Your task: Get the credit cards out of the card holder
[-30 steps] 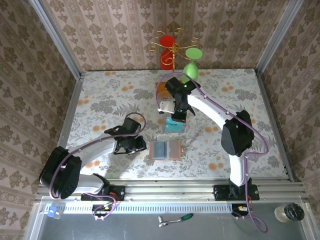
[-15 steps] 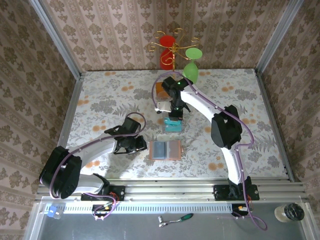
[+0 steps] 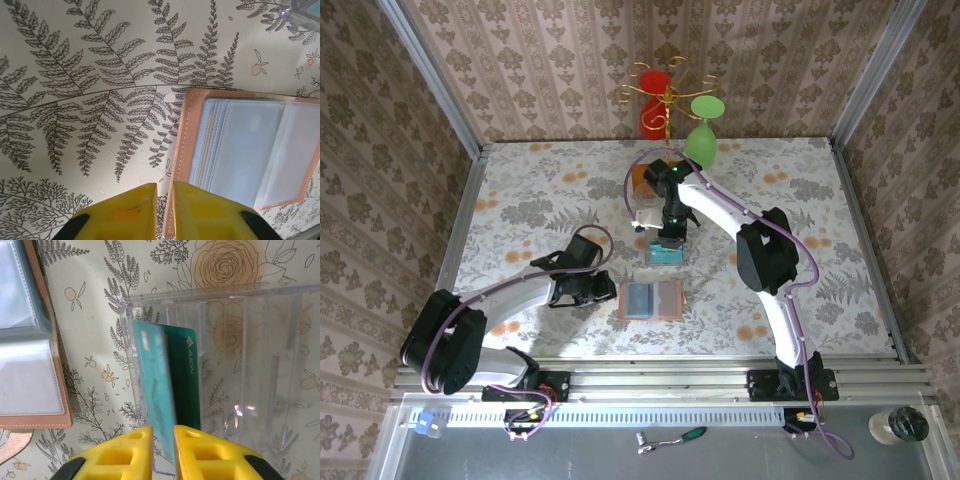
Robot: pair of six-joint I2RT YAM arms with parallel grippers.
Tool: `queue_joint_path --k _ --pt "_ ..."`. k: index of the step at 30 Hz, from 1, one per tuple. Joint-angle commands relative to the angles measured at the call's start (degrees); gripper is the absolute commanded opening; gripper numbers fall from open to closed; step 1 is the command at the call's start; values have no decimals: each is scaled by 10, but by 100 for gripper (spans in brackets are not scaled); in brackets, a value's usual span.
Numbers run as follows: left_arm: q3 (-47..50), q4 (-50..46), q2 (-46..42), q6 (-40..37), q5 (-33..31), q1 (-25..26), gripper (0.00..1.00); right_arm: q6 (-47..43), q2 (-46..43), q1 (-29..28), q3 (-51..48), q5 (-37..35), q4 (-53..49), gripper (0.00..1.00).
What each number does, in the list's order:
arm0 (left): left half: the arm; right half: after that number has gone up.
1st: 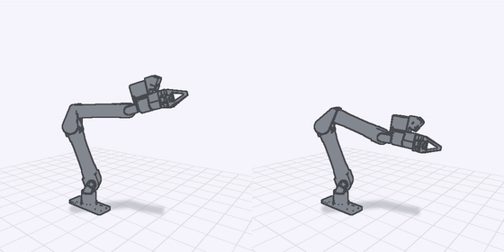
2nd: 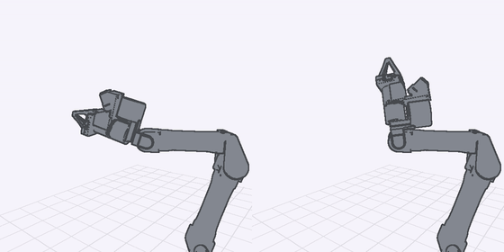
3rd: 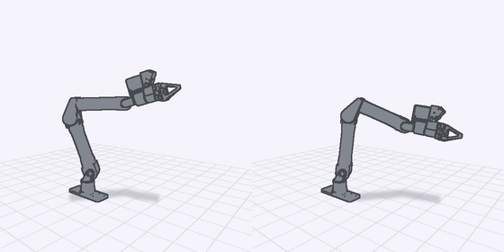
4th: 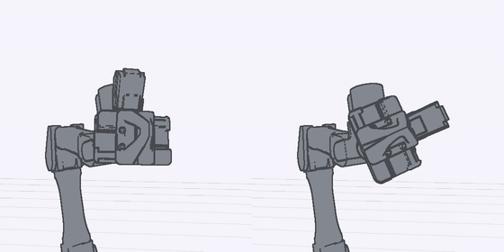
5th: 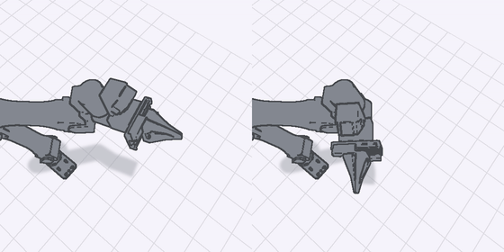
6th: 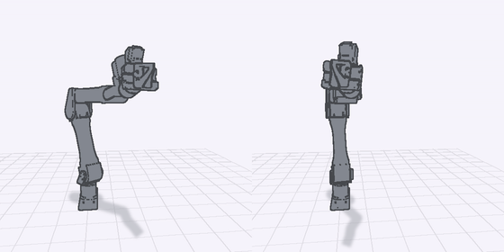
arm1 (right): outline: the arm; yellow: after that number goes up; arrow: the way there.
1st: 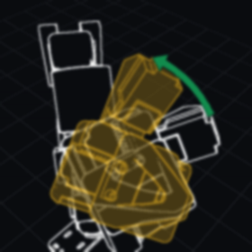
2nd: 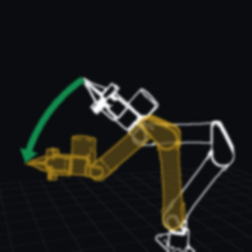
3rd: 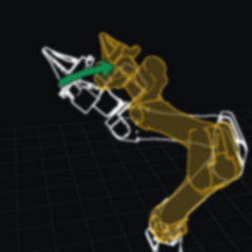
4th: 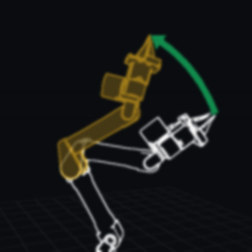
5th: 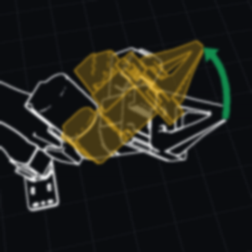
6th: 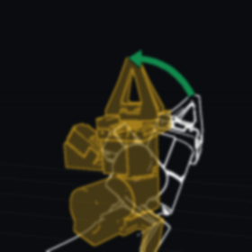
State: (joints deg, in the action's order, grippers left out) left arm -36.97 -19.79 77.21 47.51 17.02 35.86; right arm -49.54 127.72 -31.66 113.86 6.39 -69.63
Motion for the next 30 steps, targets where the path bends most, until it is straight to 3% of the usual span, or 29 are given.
queue_joint_path --k 1,10,20,30 --pt "8 9 10 0 14 -3 16 1 -29 3 12 -15 -22 20" --pt "7 38 33 1 23 10 15 105 -135 -3 -91 26 73 20" --pt "0 45 60 12 12 35 12 428 -290 -39 -345 88 303 20" --pt "1 49 67 22 9 48 11 706 -362 -59 -498 112 452 20"
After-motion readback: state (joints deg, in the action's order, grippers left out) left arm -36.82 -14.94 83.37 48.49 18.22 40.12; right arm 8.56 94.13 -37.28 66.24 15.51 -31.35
